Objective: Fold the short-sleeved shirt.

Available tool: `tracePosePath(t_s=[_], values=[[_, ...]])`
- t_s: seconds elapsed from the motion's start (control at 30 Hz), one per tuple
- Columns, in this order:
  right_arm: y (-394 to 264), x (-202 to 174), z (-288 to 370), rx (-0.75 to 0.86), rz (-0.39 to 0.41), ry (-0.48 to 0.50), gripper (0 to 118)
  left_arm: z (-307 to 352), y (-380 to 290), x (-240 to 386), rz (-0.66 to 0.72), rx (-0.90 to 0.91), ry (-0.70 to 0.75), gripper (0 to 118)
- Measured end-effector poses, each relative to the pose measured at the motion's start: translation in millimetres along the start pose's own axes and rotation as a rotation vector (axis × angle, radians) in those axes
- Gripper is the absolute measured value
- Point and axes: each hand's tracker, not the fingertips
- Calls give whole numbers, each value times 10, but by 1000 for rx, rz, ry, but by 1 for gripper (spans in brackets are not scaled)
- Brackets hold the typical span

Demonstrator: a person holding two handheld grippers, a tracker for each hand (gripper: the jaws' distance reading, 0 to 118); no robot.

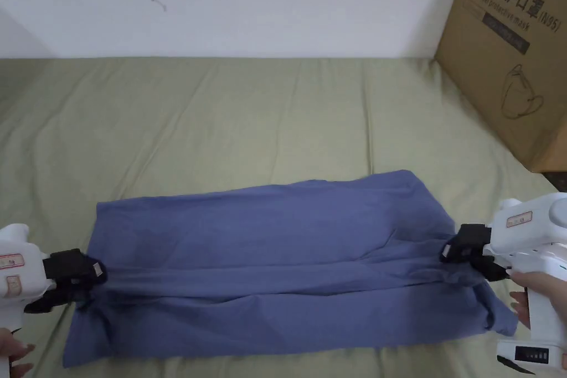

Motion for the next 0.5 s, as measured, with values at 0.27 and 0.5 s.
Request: tracePosePath(t_s=[0.27, 0.5], values=[[-752, -45, 902, 231, 127, 78, 114, 870, -528, 11, -64, 185, -78, 118], [-1607, -208, 1513, 300, 118, 205, 15, 1601, -1297, 196, -265, 341, 33, 0]])
